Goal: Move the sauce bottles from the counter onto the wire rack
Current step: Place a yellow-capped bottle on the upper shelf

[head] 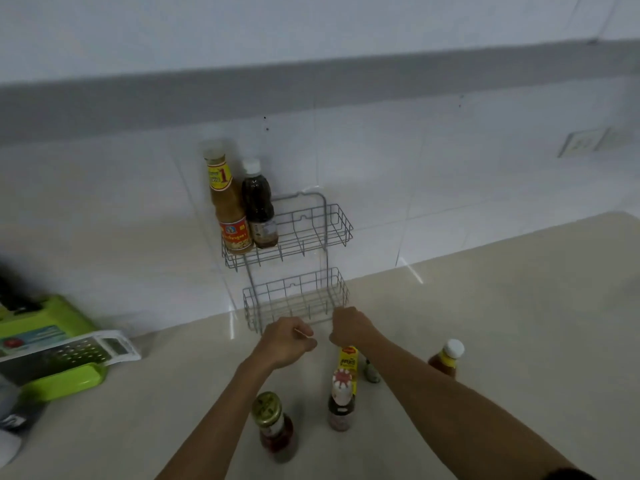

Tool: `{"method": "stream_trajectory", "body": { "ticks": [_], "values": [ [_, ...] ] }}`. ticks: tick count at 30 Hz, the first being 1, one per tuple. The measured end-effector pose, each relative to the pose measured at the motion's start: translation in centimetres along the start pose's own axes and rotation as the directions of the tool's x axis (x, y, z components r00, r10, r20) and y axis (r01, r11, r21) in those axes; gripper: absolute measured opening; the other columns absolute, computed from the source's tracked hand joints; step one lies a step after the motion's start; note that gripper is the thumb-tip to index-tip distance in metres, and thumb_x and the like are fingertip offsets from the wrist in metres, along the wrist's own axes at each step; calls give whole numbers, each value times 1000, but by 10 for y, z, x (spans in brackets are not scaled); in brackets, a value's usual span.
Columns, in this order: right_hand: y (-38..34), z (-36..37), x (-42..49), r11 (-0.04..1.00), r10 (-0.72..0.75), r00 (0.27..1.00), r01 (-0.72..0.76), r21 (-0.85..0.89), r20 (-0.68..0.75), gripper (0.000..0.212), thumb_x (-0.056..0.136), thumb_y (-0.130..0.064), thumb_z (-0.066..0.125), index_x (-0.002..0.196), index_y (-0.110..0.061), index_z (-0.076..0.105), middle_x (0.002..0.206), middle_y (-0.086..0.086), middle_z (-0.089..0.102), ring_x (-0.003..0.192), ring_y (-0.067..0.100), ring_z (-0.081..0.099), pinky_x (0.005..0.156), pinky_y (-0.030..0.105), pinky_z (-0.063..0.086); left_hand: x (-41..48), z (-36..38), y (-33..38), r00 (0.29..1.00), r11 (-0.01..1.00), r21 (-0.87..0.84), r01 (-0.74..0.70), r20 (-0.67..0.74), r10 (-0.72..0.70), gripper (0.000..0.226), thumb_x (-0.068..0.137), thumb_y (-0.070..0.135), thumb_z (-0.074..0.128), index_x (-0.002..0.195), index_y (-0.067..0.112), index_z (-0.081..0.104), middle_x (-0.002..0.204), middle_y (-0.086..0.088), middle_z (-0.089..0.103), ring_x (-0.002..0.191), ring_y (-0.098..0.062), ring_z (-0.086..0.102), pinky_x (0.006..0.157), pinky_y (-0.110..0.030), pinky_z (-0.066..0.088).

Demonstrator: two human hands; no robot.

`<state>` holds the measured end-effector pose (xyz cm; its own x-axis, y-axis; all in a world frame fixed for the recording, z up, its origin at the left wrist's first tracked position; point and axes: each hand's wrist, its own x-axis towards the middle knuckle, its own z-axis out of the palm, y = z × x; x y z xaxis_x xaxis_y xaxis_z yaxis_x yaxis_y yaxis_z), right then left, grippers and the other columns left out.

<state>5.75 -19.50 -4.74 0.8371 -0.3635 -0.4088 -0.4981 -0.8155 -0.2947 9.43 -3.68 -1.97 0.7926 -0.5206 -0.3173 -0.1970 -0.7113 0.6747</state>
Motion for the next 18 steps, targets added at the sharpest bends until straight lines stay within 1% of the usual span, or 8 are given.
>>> {"method": "stream_trajectory", "body": {
  "ticks": [2, 4, 7, 9, 13, 16, 18],
  "values": [
    [2, 13, 5, 1000, 19, 1000, -19, -24, 21, 37, 87, -15, 58, 122, -4, 55, 124, 16, 59, 113, 32, 61, 87, 37, 52, -2, 3, -5, 1000, 1000, 4, 10, -5, -10, 25, 83, 29, 73, 105, 18, 70, 109, 0, 69, 97, -11, 61, 77, -19, 42],
    [4, 23, 9, 999, 37, 999, -37, -23, 36, 38, 88, -16, 57, 124, -3, 54, 127, 17, 58, 116, 33, 59, 91, 39, 53, -4, 6, -9, 1000, 1000, -8, 7, -12, -8, 26, 84, 30, 71, 107, 18, 70, 111, -1, 68, 100, -12, 61, 79, -20, 42],
    [8, 32, 13, 997, 75, 997, -75, -25, 22, 35, 93, -17, 53, 125, -3, 53, 130, 18, 56, 118, 33, 57, 94, 41, 52, -6, 8, -15, 1000, 998, -56, 12, -24, -14, 26, 86, 30, 70, 109, 17, 70, 113, -1, 67, 103, -12, 59, 80, -21, 42],
    [10, 37, 14, 994, 100, 995, -98, -40, 26, 34, 94, -18, 52, 125, -3, 52, 132, 17, 54, 120, 32, 56, 94, 41, 50, -5, 11, -20, 1000, 998, -65, 9, -26, -11, 26, 87, 29, 69, 109, 17, 69, 116, 0, 66, 108, -12, 58, 83, -21, 41],
    [7, 38, 17, 994, 110, 994, -110, -21, 21, 38, 88, -21, 60, 121, -4, 53, 126, 16, 57, 114, 32, 60, 88, 40, 54, -3, 14, -22, 999, 997, -82, -12, -41, 8, 25, 89, 28, 67, 111, 17, 68, 123, 2, 63, 117, -13, 55, 87, -21, 39],
    [2, 27, 19, 992, 101, 994, -103, 72, 31, 50, 73, -25, 76, 114, -4, 56, 113, 13, 64, 101, 30, 67, 81, 37, 58, -3, 14, -21, 999, 995, -97, -21, -44, 17, 28, 89, 28, 66, 114, 15, 68, 123, 2, 62, 118, -13, 55, 88, -21, 39],
    [-1, 18, 16, 987, 71, 997, -75, 142, 33, 50, 66, -29, 80, 105, -7, 58, 103, 12, 67, 91, 29, 69, 74, 37, 60, -2, 12, -24, 999, 993, -116, -15, -47, 9, 29, 89, 27, 67, 115, 15, 68, 123, 2, 62, 118, -14, 55, 88, -21, 39]
  ]
}}
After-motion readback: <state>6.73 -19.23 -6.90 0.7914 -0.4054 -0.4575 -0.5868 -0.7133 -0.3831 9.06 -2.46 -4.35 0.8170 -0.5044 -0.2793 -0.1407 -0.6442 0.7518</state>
